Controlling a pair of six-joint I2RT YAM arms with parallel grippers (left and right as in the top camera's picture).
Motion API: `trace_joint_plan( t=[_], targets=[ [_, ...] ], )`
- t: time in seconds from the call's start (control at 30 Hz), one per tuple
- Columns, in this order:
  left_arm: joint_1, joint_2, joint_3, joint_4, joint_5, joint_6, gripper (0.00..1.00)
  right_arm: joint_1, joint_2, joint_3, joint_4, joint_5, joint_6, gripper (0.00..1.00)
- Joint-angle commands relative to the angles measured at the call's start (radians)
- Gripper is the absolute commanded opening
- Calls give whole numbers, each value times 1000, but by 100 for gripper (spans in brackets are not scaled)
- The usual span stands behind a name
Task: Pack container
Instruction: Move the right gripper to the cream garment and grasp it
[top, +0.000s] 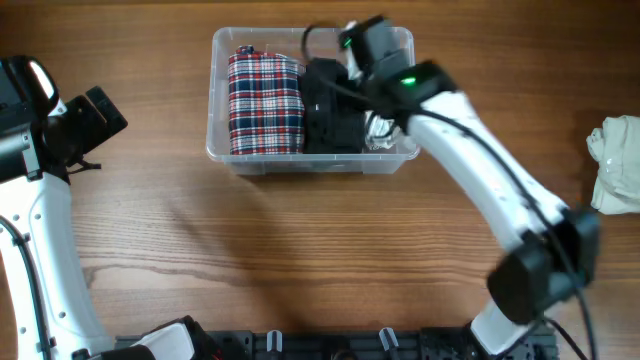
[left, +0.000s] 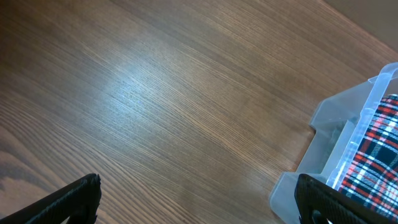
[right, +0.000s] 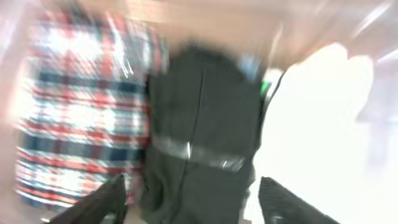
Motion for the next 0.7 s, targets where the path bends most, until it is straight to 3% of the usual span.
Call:
trace_joint_plan(
  t=[0.0, 0.1, 0.3, 0.4, 0.53, 0.67],
  targets=[
    [6, 4, -2, 2, 8, -9, 100, -94, -156, 56, -6, -1, 46, 99],
    [6, 4, -2, 2, 8, -9, 100, -336, -233, 56, -99, -2, 127, 100],
    [6, 4, -2, 2, 8, -9, 100, -816, -172, 45, -186, 6, 23, 100],
    [6, 4, -2, 2, 8, -9, 100, -999, -93, 45, -274, 3, 39, 100],
    [6, 4, -2, 2, 8, -9, 100, -1144, -44, 38, -395, -6, 306, 100],
    [6, 4, -2, 2, 8, -9, 100, -1330, -43, 4, -404, -134, 265, 100]
  ],
)
